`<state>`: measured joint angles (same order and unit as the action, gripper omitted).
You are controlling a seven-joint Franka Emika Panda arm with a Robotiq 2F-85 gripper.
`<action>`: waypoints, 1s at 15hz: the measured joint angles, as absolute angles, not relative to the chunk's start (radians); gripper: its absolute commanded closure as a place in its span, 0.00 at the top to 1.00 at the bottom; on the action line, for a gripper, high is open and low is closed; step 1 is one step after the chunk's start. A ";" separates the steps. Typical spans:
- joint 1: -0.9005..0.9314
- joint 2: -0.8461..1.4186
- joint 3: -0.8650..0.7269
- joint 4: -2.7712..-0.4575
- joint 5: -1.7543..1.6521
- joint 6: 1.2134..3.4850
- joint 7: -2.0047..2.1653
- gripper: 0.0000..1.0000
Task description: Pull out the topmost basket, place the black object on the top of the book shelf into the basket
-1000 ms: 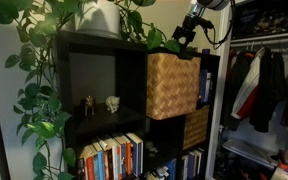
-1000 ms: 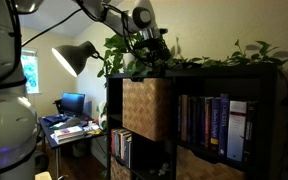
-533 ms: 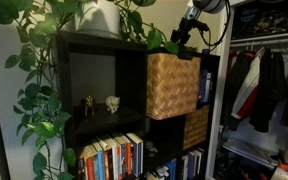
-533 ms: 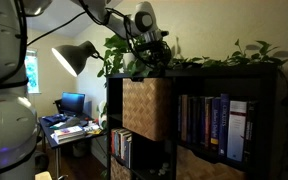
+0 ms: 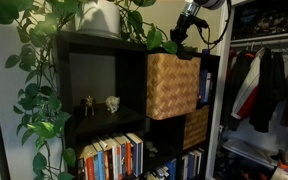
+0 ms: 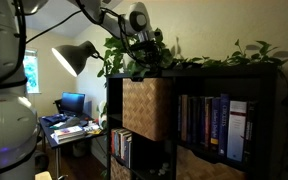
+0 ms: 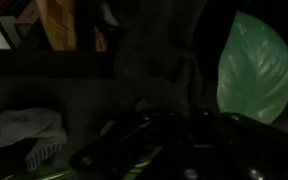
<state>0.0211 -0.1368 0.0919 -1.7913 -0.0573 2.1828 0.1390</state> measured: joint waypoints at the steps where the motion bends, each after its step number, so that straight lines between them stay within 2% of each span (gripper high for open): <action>1: 0.023 -0.148 0.100 -1.798 -0.063 2.168 0.163 0.06; 7: 0.033 -0.221 0.141 -1.880 -0.065 2.123 0.211 0.05; 10: 0.035 -0.233 0.140 -1.942 -0.069 2.185 0.214 0.04; 11: 0.034 -0.233 0.138 -1.964 -0.072 2.226 0.214 0.32; 12: 0.034 -0.233 0.136 -1.985 -0.075 2.261 0.214 0.33; 15: 0.032 -0.236 0.135 -2.020 -0.083 2.303 0.227 0.51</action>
<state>0.0322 -0.2359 0.1354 -2.0197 -0.0832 2.3026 0.2273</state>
